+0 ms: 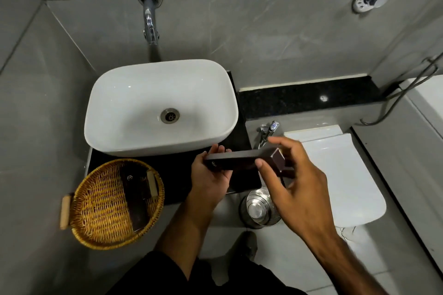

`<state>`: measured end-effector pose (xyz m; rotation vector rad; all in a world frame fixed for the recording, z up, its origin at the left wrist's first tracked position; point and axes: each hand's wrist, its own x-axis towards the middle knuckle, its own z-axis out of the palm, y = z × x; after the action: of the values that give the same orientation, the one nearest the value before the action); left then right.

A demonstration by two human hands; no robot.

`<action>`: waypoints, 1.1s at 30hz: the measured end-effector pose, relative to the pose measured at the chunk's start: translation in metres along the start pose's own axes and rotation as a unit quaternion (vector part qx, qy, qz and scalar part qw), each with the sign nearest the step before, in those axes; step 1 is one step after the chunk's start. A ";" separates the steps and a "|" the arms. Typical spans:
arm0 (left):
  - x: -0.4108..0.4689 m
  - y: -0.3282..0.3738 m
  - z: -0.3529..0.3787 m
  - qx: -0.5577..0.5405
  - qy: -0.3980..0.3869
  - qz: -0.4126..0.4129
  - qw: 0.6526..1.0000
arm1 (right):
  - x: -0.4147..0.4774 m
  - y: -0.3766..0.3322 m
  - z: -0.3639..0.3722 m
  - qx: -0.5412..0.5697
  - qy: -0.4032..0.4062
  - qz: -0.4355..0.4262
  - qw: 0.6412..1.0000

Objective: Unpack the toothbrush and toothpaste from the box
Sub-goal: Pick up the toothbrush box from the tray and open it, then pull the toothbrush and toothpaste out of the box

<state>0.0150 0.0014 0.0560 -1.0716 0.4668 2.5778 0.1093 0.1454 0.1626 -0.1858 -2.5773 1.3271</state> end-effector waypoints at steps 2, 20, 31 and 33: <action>-0.004 0.003 0.005 -0.009 -0.005 -0.015 1.000 | 0.008 -0.019 0.001 -0.002 0.029 -0.021 0.999; -0.030 0.024 0.035 0.052 -0.066 -0.093 0.992 | 0.024 -0.115 0.015 -0.068 0.182 -0.159 0.968; -0.019 0.027 0.040 0.013 -0.048 -0.139 0.989 | 0.034 -0.136 0.002 -0.019 0.245 -0.171 0.954; -0.017 0.027 0.040 0.029 -0.023 -0.151 0.988 | 0.034 -0.140 -0.009 0.011 0.252 -0.174 0.952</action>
<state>-0.0095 -0.0089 0.0999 -0.9763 0.3353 2.3031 0.0780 0.0788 0.2871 -0.0508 -2.0483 1.0181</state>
